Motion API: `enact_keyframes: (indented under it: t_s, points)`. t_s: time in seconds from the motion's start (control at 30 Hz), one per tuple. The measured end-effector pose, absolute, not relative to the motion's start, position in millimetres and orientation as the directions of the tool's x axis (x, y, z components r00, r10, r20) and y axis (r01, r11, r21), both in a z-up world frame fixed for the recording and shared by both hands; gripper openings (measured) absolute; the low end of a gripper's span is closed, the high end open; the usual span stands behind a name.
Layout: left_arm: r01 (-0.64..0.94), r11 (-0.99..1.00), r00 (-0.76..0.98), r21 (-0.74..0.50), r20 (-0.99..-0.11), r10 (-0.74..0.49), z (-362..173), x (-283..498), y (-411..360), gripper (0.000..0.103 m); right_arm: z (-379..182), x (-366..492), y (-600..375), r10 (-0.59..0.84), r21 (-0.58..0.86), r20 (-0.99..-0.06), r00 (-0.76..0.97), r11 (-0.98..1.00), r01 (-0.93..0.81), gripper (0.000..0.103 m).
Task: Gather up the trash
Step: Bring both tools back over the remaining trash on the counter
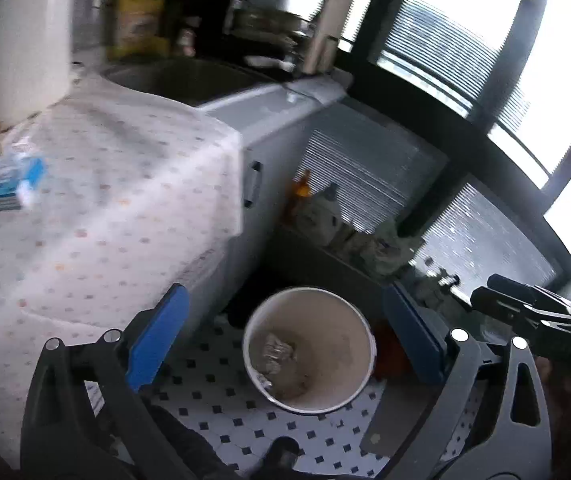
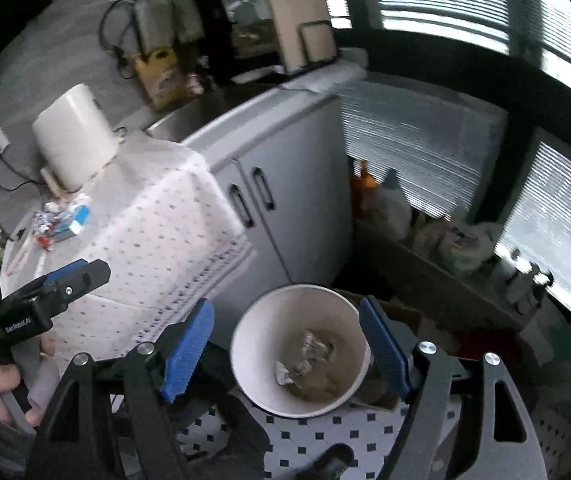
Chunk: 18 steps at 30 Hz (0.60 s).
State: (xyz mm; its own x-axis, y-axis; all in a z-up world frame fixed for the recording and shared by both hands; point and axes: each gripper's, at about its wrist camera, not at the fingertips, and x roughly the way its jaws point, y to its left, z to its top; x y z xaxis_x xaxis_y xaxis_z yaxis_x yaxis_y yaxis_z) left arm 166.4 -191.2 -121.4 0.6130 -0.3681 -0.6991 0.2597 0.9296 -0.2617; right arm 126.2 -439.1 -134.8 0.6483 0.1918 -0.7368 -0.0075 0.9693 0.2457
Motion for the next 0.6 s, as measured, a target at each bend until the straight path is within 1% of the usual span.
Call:
enact_keyframes:
  t_s: [0.23, 0.47, 0.6]
  points:
    - [0.126, 0.960, 0.686, -0.252, -0.677, -0.267, -105.2, 156.6, -132.6, 0.097, -119.1, 148.2, -390.3, 0.270, 0.248, -0.715, 0.645, 0.960, -0.127, 0.079]
    - [0.000, 0.969, 0.733, -0.247, -0.660, -0.168, -91.7, 149.3, -73.0, 0.097, -103.7, 171.1, -339.7, 0.333, 0.245, -0.693, 0.639, 0.943, -0.225, 0.088]
    - [-0.064, 0.968, 0.754, -0.243, -0.647, -0.112, -85.1, 149.1, -42.2, 0.097, -94.8, 185.8, -309.9, 0.369, 0.246, -0.682, 0.632, 0.929, -0.277, 0.089]
